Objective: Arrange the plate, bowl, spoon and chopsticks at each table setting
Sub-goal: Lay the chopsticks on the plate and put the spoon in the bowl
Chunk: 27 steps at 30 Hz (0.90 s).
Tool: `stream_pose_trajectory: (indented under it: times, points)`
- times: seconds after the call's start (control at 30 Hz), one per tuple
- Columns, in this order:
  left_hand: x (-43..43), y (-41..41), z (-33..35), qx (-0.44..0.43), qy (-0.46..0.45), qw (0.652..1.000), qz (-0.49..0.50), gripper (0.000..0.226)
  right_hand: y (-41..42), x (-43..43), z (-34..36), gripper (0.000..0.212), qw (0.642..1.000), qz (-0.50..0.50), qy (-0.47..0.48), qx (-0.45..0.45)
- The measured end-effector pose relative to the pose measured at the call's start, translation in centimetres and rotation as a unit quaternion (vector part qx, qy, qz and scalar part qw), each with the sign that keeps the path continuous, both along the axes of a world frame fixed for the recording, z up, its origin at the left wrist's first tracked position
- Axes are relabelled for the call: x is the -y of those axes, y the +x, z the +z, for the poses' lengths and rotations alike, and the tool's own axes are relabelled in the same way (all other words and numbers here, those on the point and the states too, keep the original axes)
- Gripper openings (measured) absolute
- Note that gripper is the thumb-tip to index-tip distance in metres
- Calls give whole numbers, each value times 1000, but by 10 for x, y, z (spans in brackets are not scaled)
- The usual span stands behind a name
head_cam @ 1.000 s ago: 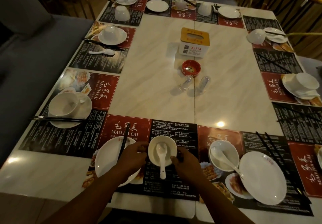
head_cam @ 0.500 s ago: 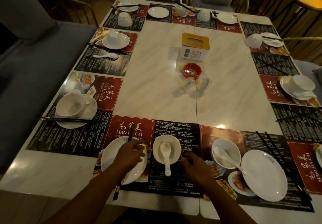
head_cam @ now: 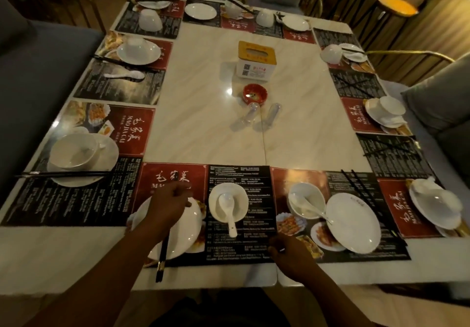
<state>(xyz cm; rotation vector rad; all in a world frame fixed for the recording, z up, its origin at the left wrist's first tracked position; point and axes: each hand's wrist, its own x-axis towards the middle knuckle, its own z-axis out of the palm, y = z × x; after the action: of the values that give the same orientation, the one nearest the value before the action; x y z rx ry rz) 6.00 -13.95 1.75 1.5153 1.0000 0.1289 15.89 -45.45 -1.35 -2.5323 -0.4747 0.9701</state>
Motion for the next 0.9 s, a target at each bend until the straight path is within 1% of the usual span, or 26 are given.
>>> stream_pose_trajectory:
  times: [0.07, 0.13, 0.23, 0.33, 0.4, 0.53, 0.6, 0.67, 0.77, 0.83, 0.87, 0.9]
  points:
    - [17, 17, 7, 18, 34, 998, -42, 27, 4, 11, 7, 8, 1000, -1, -15, 24]
    - [34, 37, 12, 36, 42, 994, -96, 31, 11, 23, 18, 14, 999, -20, -19, 40]
    - [58, 67, 18, 54, 65, 982, -166, 32, 23, 45, 38, 16, 997, -54, -8, 49]
    - [81, 95, 17, 63, 90, 971, -215, 31, 40, 67, 55, 17, 992, -90, -1, 85]
    - [97, 111, 13, 61, 80, 967, -236, 28, 55, 80, 66, 17, 988, -120, 2, 96]
    - [124, 137, -1, 35, 70, 961, -265, 23, 91, 100, 78, 8, 978, -182, 30, 100]
    - [136, 148, -10, 9, 81, 959, -271, 19, 113, 107, 76, 11, 974, -194, 39, 107]
    - [148, 157, -19, -26, 80, 961, -264, 19, 138, 107, 71, 16, 977, -172, 43, 118]
    - [167, 166, -27, -61, 48, 966, -247, 13, 170, 97, 59, 7, 984, -124, 71, 110]
    - [180, 172, -28, -76, 10, 976, -202, 15, 186, 87, 51, 14, 988, -83, 93, 95]
    - [188, 174, -30, -85, -2, 981, -177, 17, 194, 84, 45, 13, 990, -54, 102, 84]
    - [195, 174, -31, -91, -11, 983, -156, 19, 198, 78, 39, 7, 991, -23, 105, 76]
